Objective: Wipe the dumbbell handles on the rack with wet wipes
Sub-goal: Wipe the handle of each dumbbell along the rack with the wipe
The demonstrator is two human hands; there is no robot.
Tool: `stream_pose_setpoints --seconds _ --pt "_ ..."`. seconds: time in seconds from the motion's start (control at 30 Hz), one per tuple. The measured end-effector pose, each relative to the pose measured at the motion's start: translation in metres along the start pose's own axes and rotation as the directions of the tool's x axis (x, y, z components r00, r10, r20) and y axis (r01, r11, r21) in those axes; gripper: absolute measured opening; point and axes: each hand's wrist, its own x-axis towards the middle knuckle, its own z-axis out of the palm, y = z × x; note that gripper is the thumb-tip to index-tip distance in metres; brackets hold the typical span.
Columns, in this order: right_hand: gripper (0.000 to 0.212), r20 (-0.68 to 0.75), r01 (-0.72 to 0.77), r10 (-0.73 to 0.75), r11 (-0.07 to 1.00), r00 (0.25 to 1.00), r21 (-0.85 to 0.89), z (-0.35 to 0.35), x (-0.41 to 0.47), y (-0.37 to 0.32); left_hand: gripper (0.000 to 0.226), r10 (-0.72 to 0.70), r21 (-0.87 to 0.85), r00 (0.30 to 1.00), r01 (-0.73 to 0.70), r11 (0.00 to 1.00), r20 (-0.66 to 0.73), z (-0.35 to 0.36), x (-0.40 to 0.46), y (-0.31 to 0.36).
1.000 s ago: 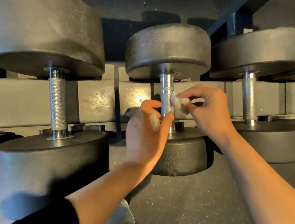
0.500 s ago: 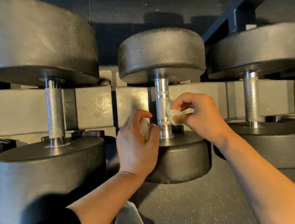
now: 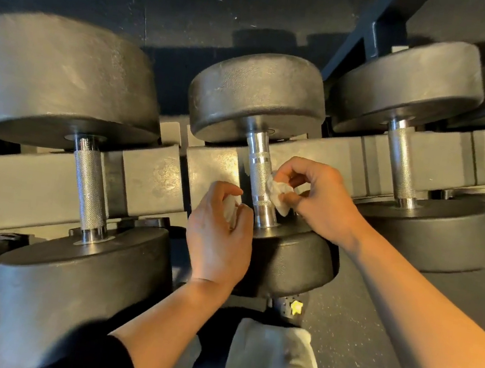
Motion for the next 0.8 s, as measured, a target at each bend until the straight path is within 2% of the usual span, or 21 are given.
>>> stream_pose_setpoints --seconds 0.07,0.17,0.27,0.4,0.47,0.53,0.7,0.8 --pt "0.028 -0.023 0.018 -0.019 0.999 1.0 -0.043 -0.003 0.003 0.007 0.007 -0.035 -0.026 0.999 0.036 0.999 0.023 0.0 -0.001 0.004" --pt "0.025 -0.086 0.019 -0.032 0.989 0.996 -0.146 -0.007 0.018 0.018 0.021 0.002 0.034 0.999 -0.001 0.999 -0.034 0.001 0.001 0.01" --pt "0.012 -0.129 0.056 -0.073 0.989 0.989 -0.136 -0.006 0.036 0.024 0.025 0.023 0.057 0.995 -0.018 0.998 -0.095 0.007 0.003 0.025" --pt "0.009 -0.245 0.213 -0.184 0.972 0.952 0.097 0.001 0.054 0.02 0.019 0.018 0.103 0.987 -0.002 0.995 -0.162 0.021 0.002 0.047" --pt "0.008 -0.255 0.231 -0.167 0.941 0.952 0.247 0.003 0.056 0.024 0.016 0.019 0.214 0.986 0.016 0.977 -0.163 0.031 -0.002 0.049" --pt "0.011 -0.256 0.23 -0.155 0.928 0.954 0.295 0.006 0.056 0.029 0.007 0.043 0.346 0.986 0.015 0.938 -0.161 0.036 -0.005 0.047" --pt "0.02 -0.109 0.073 -0.036 0.929 0.993 0.364 0.003 0.047 0.032 0.012 0.001 0.411 0.983 0.077 0.908 -0.186 0.038 -0.004 0.048" --pt "0.025 0.072 -0.009 -0.021 0.922 0.997 0.387 -0.001 0.031 0.038 0.02 0.0 0.43 0.979 0.089 0.899 -0.203 0.039 -0.003 0.049"
